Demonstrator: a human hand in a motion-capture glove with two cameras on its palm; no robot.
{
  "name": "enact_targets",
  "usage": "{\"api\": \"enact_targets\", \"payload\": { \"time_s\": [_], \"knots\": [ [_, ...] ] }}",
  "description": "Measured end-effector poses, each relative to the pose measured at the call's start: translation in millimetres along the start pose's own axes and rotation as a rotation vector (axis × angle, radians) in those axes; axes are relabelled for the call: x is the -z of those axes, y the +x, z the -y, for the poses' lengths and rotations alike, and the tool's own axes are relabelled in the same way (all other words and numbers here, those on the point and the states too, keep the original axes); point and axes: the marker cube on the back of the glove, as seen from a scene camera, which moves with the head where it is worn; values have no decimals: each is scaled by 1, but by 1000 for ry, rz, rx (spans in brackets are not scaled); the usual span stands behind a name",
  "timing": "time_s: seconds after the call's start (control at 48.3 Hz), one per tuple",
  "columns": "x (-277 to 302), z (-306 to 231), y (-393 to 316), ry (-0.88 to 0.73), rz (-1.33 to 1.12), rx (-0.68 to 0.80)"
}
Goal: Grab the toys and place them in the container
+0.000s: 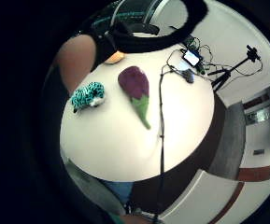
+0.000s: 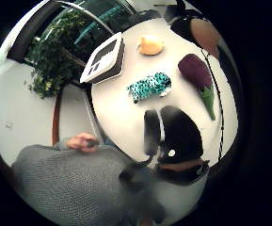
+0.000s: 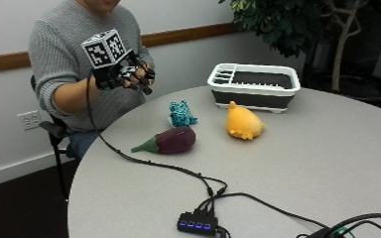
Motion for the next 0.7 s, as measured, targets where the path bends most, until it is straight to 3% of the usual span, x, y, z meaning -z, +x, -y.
{"api": "enact_targets", "payload": {
  "time_s": [0.435, 0.704],
  "knots": [
    [-4, 10, -2, -33, -16, 22],
    [3, 140, 17, -80, -89, 25]
  ]
}}
